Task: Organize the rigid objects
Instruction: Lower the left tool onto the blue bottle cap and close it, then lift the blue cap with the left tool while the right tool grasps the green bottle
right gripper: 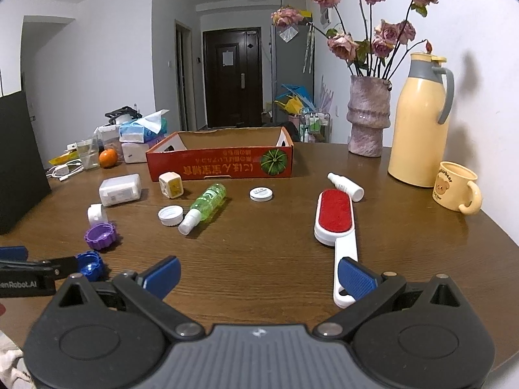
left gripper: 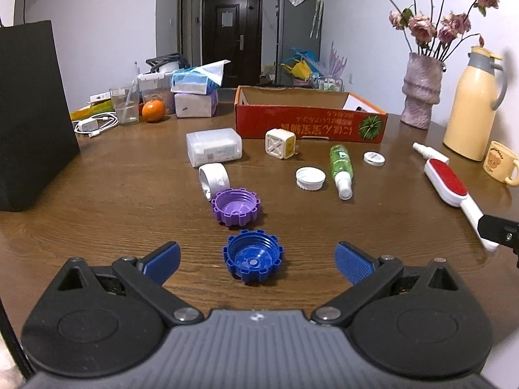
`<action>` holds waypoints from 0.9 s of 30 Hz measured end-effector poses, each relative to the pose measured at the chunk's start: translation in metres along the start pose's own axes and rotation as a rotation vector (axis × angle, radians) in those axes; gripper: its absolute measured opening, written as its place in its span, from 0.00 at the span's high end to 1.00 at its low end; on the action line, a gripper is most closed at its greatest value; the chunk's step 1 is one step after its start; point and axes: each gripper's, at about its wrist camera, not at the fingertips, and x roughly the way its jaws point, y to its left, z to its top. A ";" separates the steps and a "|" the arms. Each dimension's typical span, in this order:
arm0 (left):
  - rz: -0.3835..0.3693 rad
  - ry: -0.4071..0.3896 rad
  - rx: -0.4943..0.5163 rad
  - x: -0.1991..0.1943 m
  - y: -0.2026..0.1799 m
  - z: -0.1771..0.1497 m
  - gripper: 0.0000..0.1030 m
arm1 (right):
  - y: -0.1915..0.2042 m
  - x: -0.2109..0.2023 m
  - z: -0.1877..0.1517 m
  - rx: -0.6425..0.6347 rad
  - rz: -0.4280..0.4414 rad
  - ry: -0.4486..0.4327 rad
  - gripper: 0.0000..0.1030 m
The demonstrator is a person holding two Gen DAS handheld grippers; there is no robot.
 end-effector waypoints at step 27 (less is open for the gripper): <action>0.002 0.099 -0.009 0.065 0.012 -0.003 0.46 | 0.015 0.071 0.000 -0.052 0.059 0.059 0.00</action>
